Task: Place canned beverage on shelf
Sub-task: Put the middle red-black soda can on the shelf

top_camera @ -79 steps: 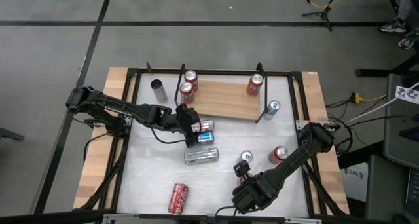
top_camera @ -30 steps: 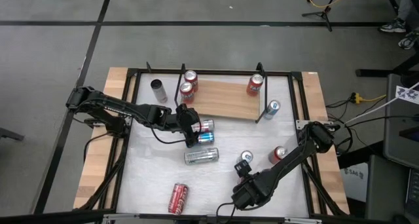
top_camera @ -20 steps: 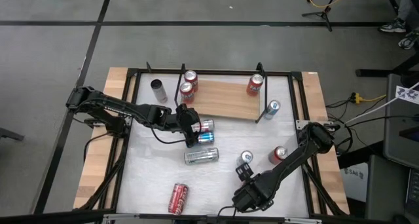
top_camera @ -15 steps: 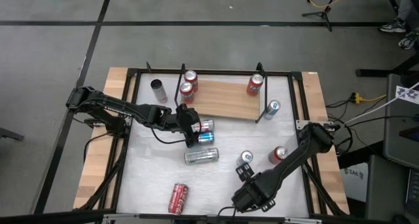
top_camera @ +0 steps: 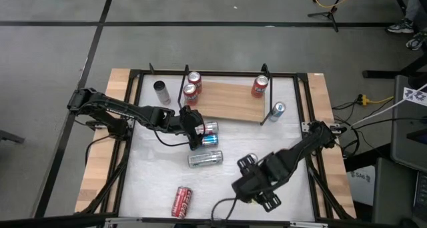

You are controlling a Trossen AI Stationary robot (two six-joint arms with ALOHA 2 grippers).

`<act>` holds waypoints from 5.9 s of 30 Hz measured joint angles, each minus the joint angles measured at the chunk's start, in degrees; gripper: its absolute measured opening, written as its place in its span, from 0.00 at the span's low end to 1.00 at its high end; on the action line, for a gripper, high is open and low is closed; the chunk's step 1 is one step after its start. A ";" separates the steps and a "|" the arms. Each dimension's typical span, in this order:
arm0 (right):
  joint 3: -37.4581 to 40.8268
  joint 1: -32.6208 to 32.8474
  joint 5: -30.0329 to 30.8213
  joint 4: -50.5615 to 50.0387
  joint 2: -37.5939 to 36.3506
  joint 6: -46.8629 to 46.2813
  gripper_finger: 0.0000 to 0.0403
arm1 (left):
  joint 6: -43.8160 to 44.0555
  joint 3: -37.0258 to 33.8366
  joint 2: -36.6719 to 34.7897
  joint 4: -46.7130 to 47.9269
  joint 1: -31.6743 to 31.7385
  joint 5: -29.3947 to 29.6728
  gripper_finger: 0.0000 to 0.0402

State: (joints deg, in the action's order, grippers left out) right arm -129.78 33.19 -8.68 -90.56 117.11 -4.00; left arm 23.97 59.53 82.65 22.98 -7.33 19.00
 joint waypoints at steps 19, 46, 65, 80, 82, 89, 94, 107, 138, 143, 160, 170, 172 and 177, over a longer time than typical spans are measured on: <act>-3.49 -22.47 -2.33 0.48 -4.53 14.67 0.74 | -0.01 0.00 0.00 -1.26 -0.01 0.07 0.80; 15.21 -64.57 6.17 6.76 -4.54 38.03 0.74 | -0.12 0.00 0.00 -1.22 0.08 3.04 0.80; 24.18 -65.19 11.15 14.85 -4.51 45.90 0.74 | -0.05 0.00 0.00 -1.22 0.06 3.04 0.80; 24.59 -67.87 10.60 15.99 -4.36 46.12 0.74 | 0.02 0.00 0.00 -1.23 0.04 3.04 0.80; 24.59 -68.03 10.56 16.04 -4.35 46.33 0.74 | 0.02 0.00 0.02 -1.24 0.04 3.04 0.80; 24.59 -68.24 9.11 17.15 -4.34 47.45 0.74 | 0.02 0.00 0.00 -1.23 0.04 3.04 0.80; 24.56 -68.61 9.03 17.98 -4.13 48.20 0.74 | -0.01 0.00 0.00 -1.25 0.04 3.04 0.80; 24.55 -69.64 10.28 16.75 -0.56 48.26 0.74 | -0.03 0.00 0.00 -1.79 0.04 3.04 0.80; 24.55 -69.55 11.26 16.11 0.27 49.28 0.83 | -0.16 0.00 0.00 -2.12 0.04 3.04 0.80; 23.31 -69.55 11.21 14.62 0.27 49.28 0.83 | -0.18 0.00 0.00 -2.12 0.04 3.04 0.80; 20.92 -69.42 10.51 12.26 0.25 49.28 0.83 | -0.18 0.00 0.00 -2.12 0.06 3.04 0.80; 20.92 -69.42 10.59 11.20 -0.42 49.28 0.83 | -0.18 0.00 0.00 -2.12 0.06 3.02 0.80; 20.92 -69.42 10.73 10.44 -0.87 49.28 0.83 | -0.18 0.00 0.00 -2.12 0.04 3.03 0.80; 20.92 -69.44 11.12 10.57 -2.75 49.30 0.83 | -0.18 0.00 0.00 -2.48 0.06 3.03 0.80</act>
State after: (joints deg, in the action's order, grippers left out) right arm -108.86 -36.25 2.44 -80.00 114.36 45.30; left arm 23.79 59.53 82.65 20.50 -7.27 22.03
